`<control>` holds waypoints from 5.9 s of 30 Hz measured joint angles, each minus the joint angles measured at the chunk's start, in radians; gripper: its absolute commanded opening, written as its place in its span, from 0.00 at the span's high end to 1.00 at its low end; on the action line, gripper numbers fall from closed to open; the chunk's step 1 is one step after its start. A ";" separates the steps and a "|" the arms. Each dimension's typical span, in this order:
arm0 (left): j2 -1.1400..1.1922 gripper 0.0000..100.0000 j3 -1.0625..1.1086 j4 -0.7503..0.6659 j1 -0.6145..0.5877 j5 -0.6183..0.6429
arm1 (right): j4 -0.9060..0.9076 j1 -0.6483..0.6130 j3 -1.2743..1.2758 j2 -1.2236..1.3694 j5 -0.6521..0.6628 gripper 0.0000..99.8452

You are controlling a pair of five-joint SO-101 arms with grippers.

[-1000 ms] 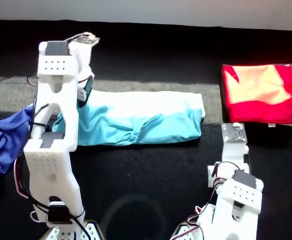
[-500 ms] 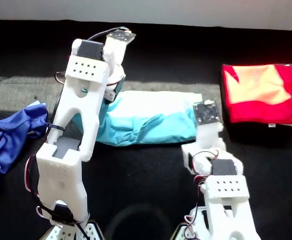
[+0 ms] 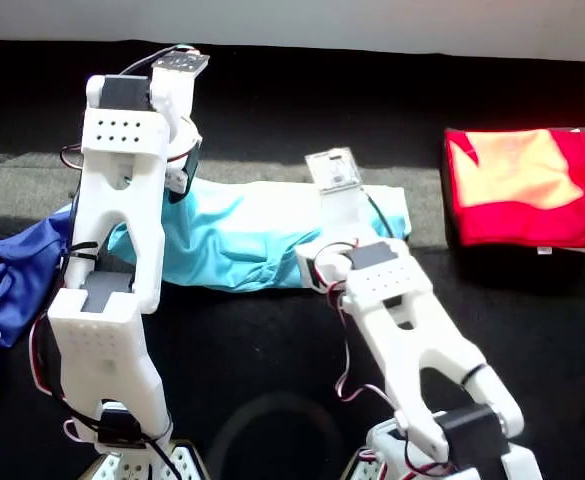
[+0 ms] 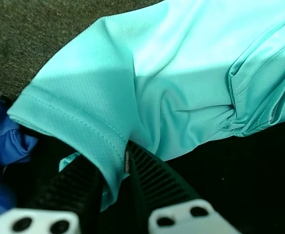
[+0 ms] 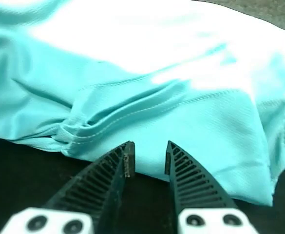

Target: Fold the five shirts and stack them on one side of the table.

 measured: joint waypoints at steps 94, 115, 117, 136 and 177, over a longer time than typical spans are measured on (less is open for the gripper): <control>0.262 0.99 -0.276 -0.245 0.578 0.123 | 0.164 0.959 0.890 -1.026 0.394 0.89; 0.442 0.99 -0.270 -0.296 0.658 0.123 | 0.123 0.961 0.924 -1.039 0.394 0.89; 0.446 0.99 -0.269 -0.292 0.681 0.123 | 0.123 0.961 0.924 -1.039 0.394 0.89; 0.456 0.99 -0.450 -0.058 0.649 0.124 | 0.123 0.962 0.925 -1.039 0.394 0.89; 0.457 0.99 -0.477 -0.012 0.847 0.241 | 0.123 0.962 0.925 -1.039 0.394 0.89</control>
